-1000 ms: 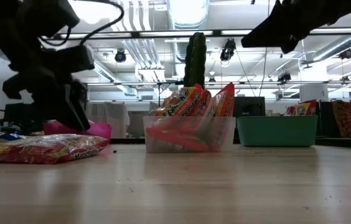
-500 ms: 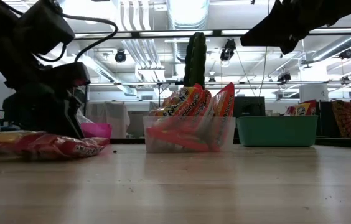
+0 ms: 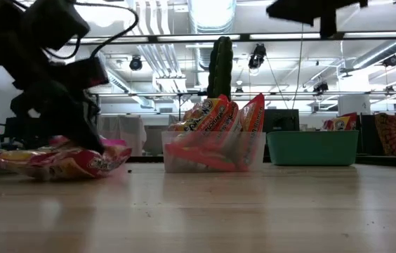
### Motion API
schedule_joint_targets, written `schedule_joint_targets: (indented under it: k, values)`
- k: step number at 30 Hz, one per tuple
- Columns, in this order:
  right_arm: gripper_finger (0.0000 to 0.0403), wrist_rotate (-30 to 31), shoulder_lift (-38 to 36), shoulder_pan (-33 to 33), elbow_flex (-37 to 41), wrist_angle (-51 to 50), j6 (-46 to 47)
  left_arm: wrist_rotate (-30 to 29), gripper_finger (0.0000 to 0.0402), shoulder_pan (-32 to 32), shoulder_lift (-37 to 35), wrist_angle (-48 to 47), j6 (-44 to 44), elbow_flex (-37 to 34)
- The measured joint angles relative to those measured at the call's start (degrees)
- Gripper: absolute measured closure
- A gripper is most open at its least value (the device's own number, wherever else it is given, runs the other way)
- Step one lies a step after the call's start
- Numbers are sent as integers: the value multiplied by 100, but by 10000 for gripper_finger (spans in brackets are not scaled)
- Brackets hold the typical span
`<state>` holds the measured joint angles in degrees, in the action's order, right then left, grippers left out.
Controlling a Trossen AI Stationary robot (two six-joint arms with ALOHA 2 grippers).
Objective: Sort Maruchan noodles
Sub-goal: Put the red noodle pack into the green bin
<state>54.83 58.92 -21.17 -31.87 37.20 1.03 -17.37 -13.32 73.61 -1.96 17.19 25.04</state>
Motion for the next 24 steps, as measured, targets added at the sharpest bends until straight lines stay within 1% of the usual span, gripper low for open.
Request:
schedule_joint_targets:
  k: [1, 3, 6, 10, 14, 19, 22, 24]
  values:
    - [355, 68, -27, 15, -48, 199, -201, 0, 400, -24, -9, -2, -25, 72]
    - [355, -58, -104, 16, -132, 222, -287, -4, 400, -126, -20, -5, -98, 247]
    - [355, -813, -119, 7, -182, 22, 144, -42, 401, -365, -23, -85, -310, 543]
    - [355, -1843, -65, 5, -228, -570, 1374, -485, 401, -725, -27, -152, -605, 906]
    - [340, -2576, 161, -15, -231, -1103, 2742, -848, 401, -1066, -27, -161, -764, 1189]
    - [292, -2813, 902, -214, -233, -1160, 3852, -1381, 401, -1393, -19, -44, -770, 1450]
    - [258, -2810, 1383, -288, -370, -1159, 4158, -1690, 401, -1485, 49, 67, -764, 1586]
    - [236, -2807, 1712, -310, -573, -1145, 4189, -1813, 401, -1505, 147, 193, -759, 1675]
